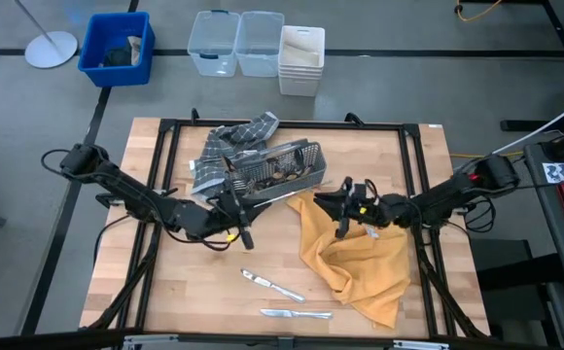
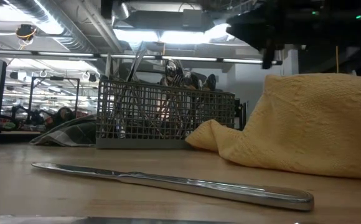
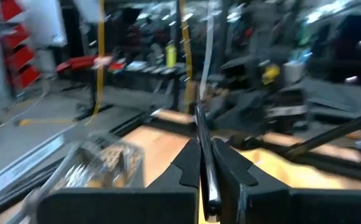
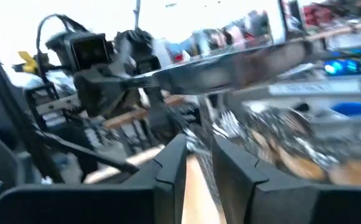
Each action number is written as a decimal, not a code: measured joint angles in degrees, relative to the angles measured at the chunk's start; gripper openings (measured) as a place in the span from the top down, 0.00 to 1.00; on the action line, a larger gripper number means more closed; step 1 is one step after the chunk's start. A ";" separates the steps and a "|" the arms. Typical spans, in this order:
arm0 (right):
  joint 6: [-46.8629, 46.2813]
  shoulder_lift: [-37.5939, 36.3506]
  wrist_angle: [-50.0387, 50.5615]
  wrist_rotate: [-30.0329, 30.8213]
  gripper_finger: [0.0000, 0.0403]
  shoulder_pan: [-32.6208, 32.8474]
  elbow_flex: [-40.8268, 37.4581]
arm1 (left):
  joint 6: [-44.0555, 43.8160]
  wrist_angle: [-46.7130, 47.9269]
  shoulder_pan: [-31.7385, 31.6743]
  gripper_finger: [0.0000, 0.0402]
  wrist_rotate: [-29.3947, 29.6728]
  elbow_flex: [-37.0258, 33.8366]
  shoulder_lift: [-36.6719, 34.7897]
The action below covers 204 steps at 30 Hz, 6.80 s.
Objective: Sort silverware
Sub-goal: Put the silver knife into the gray silverware basket
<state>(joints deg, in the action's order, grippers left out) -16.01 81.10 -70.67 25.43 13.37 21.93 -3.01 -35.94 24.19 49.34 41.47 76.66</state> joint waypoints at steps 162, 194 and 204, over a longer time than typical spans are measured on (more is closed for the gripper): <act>31.74 19.28 90.20 -15.50 0.96 -20.18 31.65 | -19.52 38.74 -1.47 0.83 -12.12 0.04 0.28; 27.71 19.37 111.24 -16.81 1.00 -18.72 44.91 | -19.55 36.64 -1.45 0.83 -12.12 0.04 0.31; 27.63 19.37 128.31 -19.98 1.00 -13.67 57.99 | -18.13 36.82 -1.20 0.83 -12.55 0.04 -0.40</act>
<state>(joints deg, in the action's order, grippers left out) 11.62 100.47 57.65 5.45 -0.31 79.93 -21.14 0.89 22.99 36.78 41.52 76.26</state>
